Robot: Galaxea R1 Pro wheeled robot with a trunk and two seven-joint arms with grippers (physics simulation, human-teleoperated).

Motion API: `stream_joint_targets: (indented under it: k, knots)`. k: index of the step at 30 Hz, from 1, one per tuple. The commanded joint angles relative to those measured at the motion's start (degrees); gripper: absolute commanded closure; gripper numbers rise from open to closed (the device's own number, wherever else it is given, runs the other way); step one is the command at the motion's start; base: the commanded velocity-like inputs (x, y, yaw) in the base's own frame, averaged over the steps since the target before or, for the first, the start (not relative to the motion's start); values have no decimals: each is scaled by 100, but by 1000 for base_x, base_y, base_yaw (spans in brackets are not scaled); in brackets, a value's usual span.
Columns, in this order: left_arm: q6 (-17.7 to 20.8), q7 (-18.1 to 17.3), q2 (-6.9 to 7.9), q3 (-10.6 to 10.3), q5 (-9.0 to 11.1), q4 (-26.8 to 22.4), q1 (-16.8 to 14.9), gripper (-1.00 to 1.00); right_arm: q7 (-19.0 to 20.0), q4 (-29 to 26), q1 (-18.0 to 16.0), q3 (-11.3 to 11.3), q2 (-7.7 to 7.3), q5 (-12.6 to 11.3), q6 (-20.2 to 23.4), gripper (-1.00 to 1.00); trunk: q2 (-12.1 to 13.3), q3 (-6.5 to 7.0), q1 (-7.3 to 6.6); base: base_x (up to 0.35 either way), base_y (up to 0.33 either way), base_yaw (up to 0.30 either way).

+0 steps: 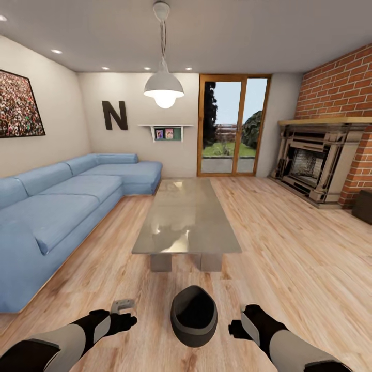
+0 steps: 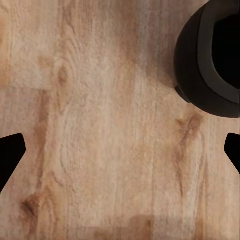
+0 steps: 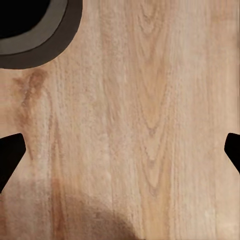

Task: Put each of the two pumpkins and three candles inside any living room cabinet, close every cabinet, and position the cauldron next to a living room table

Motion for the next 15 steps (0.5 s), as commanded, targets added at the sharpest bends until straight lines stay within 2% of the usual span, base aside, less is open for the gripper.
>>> stream_joint_targets:
  k: [1,2,5,9,12,15]
  knots:
    - [-6,-26,1,-50,59,16,-6,-100,-39,71,12,45,-3,-63,-75,-100,39,12,-23,0,0,0]
    - [-11,-27,1,-49,61,18,-5,-100,-39,120,20,42,-3,-65,-127,-100,79,30,-45,0,0,0]
    - [-31,-24,-5,-44,67,31,2,-100,-39,536,56,36,-21,-81,-650,-100,199,84,-111,0,0,0]
    - [-177,60,-20,-43,84,33,69,-100,-33,835,177,34,-147,-103,-1131,-100,359,156,-199,0,0,0]
    - [-525,431,-45,-37,350,34,151,-100,-31,959,393,36,-272,-112,-1489,-100,480,210,-265,0,0,0]
    - [-601,535,-136,-39,592,37,234,-100,-30,978,511,40,-301,-97,-1556,-100,600,264,-331,0,0,0]
